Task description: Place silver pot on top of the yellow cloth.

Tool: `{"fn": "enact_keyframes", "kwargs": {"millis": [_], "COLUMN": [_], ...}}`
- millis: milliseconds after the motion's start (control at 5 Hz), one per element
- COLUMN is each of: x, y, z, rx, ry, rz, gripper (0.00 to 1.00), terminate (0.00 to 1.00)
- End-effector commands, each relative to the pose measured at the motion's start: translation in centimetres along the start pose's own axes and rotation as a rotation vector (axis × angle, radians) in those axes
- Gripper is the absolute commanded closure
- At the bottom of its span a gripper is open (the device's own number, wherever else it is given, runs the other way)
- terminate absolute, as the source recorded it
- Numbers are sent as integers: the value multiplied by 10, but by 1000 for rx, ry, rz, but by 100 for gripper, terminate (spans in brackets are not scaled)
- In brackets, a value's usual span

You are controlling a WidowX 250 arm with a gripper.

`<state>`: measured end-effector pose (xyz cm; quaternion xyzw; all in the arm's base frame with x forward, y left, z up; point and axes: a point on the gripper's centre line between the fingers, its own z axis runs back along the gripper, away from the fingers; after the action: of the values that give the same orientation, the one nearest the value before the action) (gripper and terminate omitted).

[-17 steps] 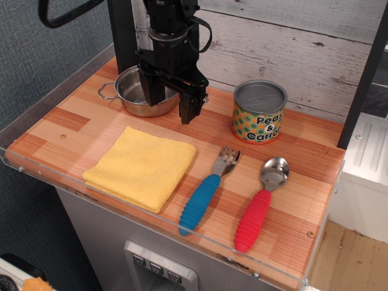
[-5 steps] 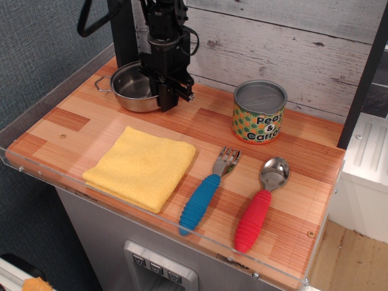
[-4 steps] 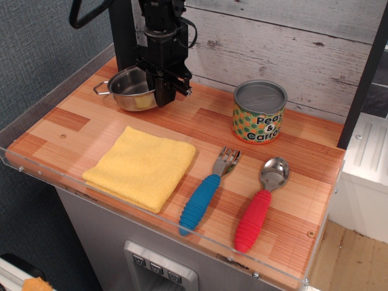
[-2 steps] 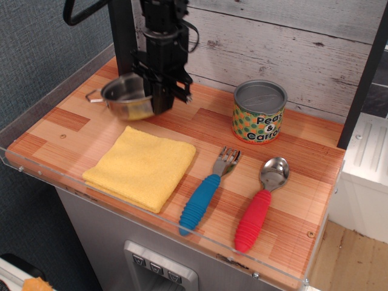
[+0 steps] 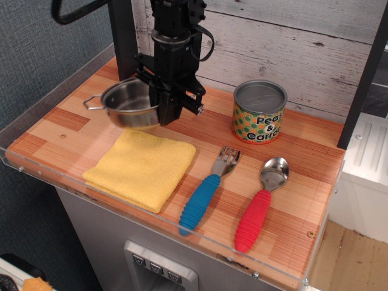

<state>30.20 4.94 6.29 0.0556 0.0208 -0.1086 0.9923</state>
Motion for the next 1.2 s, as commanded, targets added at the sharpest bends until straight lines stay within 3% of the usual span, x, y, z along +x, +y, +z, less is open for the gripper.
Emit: {"fn": "enact_keyframes", "kwargs": {"millis": [0,400,1000], "x": [-27,-43,-35], "y": [-17,-32,-37], "z": [10,-10,-23], "rx": [38,59,61], "ry": [-51,-47,-59], "rz": [62,57,30], "gripper": [100,100,100], "terminate": [0,0,0]}}
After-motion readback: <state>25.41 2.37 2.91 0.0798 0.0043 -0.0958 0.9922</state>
